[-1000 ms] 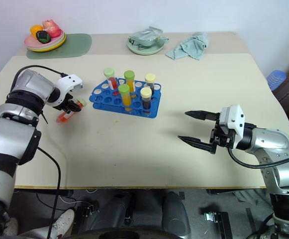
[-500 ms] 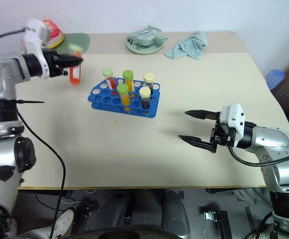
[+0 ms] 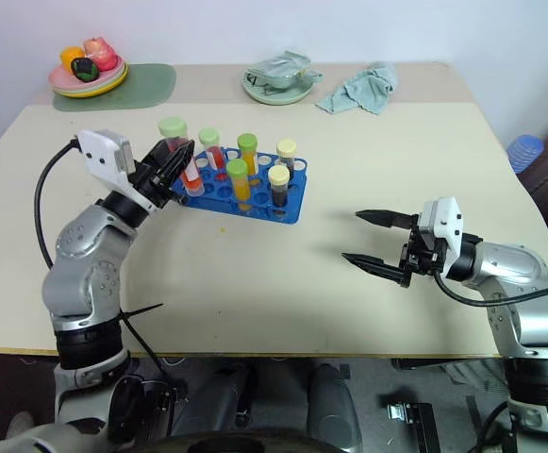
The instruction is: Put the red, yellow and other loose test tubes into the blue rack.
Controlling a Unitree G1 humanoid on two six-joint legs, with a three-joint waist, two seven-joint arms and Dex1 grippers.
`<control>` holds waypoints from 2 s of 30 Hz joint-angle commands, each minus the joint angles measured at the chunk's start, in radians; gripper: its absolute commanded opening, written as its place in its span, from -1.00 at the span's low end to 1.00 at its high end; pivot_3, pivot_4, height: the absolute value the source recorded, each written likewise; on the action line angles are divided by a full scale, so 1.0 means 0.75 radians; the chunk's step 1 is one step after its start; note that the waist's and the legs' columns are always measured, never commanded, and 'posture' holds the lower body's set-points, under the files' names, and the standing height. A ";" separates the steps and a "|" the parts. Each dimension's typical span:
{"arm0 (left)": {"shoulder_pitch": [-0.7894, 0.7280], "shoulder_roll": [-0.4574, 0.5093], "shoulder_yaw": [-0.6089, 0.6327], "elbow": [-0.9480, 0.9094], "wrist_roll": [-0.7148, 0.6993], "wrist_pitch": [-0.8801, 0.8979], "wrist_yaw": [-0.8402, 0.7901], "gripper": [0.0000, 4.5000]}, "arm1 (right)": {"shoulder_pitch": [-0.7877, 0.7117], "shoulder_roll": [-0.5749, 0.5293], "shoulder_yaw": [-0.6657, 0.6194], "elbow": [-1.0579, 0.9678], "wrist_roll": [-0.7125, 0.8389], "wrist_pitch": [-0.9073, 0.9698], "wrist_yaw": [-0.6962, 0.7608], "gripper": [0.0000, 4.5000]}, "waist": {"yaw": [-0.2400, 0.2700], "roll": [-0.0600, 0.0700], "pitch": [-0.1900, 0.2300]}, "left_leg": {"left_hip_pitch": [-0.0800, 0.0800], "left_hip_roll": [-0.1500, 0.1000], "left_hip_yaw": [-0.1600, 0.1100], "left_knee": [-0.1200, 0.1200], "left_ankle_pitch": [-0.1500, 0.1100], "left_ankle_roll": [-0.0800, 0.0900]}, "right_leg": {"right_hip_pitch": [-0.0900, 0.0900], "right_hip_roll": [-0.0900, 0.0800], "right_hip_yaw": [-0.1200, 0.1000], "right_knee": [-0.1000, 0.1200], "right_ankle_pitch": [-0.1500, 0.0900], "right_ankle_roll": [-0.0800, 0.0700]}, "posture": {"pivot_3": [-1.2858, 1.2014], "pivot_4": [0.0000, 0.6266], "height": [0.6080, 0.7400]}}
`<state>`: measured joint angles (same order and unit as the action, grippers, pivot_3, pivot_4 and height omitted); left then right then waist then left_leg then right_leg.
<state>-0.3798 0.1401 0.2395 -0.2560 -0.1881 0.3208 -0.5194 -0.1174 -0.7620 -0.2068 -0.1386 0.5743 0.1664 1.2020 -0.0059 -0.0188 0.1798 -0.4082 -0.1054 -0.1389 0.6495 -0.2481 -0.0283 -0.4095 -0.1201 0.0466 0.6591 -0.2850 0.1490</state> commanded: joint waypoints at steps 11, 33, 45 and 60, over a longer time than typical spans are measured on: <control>-0.044 0.036 -0.108 0.370 0.086 -0.582 0.127 -0.65 | 0.044 -0.022 -0.086 -0.156 0.045 0.044 -0.066 0.70 | 0.025 0.000 0.000 | 0.000 0.000 0.000 0.001 -0.002 0.003 | 0.000 0.000 0.000 -0.001 0.000 0.000 | 0.03 -0.52 1.00; -0.135 0.022 -0.245 0.689 0.144 -0.770 0.236 -0.65 | 0.081 -0.034 -0.138 -0.233 0.061 0.104 -0.108 0.70 | 0.025 0.000 0.000 | 0.000 -0.001 0.000 0.000 -0.002 0.003 | 0.001 0.000 0.000 -0.002 0.000 0.000 | 0.03 -0.52 1.00; -0.105 0.025 -0.239 0.605 0.095 -0.637 0.253 0.86 | 0.080 -0.024 -0.126 -0.232 0.060 0.101 -0.110 0.70 | 0.025 0.000 0.000 | 0.000 0.000 0.000 0.000 -0.002 0.004 | 0.001 0.000 0.000 -0.002 0.000 0.000 | 0.03 -0.52 1.00; 0.376 0.283 -0.184 0.048 -0.145 -0.441 -0.024 0.86 | 0.158 0.045 -0.169 -0.218 0.057 0.112 -0.229 0.70 | 0.027 0.002 -0.002 | 0.001 0.000 0.000 -0.002 -0.003 0.005 | 0.001 0.000 0.000 -0.004 0.000 0.000 | 0.03 -0.52 1.00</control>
<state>-0.1134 0.3276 0.0685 -0.1286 -0.2515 -0.0280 -0.5058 -0.0102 -0.7276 -0.2874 -0.2741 0.6037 0.2561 1.0408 0.0144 -0.0172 0.1786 -0.4078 -0.1054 -0.1393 0.6481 -0.2505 -0.0242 -0.4081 -0.1202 0.0469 0.6560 -0.2849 0.1489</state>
